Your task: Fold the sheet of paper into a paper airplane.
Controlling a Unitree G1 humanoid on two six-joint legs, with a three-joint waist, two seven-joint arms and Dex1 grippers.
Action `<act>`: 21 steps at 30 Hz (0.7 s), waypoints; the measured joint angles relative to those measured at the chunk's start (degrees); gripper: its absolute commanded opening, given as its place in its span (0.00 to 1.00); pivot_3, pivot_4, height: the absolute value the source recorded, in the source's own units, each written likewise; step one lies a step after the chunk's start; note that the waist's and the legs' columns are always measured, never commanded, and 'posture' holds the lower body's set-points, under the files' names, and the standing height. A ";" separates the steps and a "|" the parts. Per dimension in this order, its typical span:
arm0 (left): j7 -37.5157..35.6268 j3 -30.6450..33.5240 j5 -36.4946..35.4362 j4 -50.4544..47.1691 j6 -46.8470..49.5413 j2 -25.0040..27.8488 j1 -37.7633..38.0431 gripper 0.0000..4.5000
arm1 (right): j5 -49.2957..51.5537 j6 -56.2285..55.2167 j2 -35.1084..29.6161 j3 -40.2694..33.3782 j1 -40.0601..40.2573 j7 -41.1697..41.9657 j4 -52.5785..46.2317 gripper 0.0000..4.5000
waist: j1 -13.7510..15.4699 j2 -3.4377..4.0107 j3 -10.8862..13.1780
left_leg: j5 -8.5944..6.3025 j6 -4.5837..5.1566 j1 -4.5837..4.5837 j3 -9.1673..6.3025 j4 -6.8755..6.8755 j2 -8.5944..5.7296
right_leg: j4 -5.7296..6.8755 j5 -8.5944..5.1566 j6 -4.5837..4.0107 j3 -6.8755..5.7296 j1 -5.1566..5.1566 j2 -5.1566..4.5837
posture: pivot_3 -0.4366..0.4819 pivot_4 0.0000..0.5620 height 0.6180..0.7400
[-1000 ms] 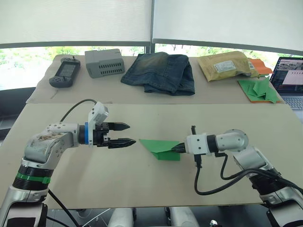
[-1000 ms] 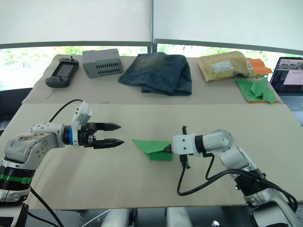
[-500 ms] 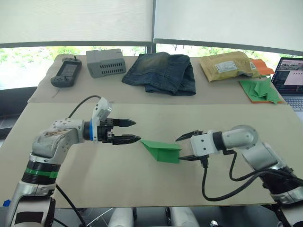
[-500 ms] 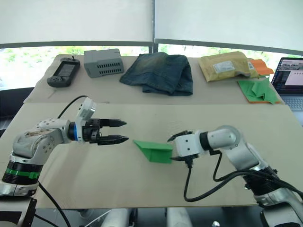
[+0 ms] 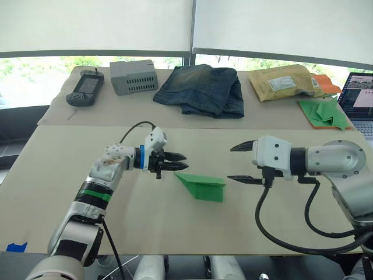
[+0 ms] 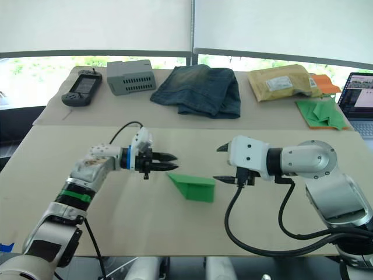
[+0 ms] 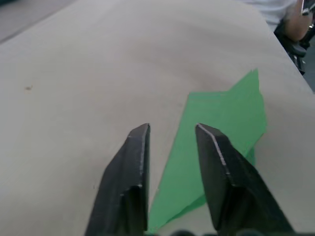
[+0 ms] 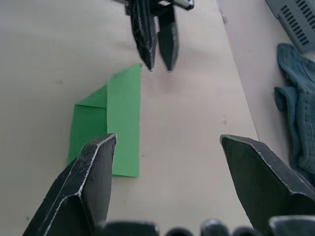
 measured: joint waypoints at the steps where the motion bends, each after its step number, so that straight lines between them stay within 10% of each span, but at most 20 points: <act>1: -0.79 -0.54 0.69 0.84 -1.05 -0.41 0.09 0.00 | 0.12 0.91 0.37 0.01 0.21 -0.82 -0.77 0.83 | 0.02 0.00 0.00 | 0.00 0.00 -0.01 -0.01 0.00 0.00 | 0.01 0.00 0.00 0.00 -0.01 0.01 | 0.48 0.27 0.91; 21: -1.69 -2.43 8.69 5.54 -14.42 -3.07 2.91 0.00 | -2.46 3.55 4.21 13.13 10.21 -6.45 -6.25 0.78 | 0.15 0.01 -0.02 | -0.04 0.11 0.53 -0.05 0.06 -0.01 | -0.12 -0.25 0.47 -0.02 0.68 -0.01 | 0.48 0.27 0.91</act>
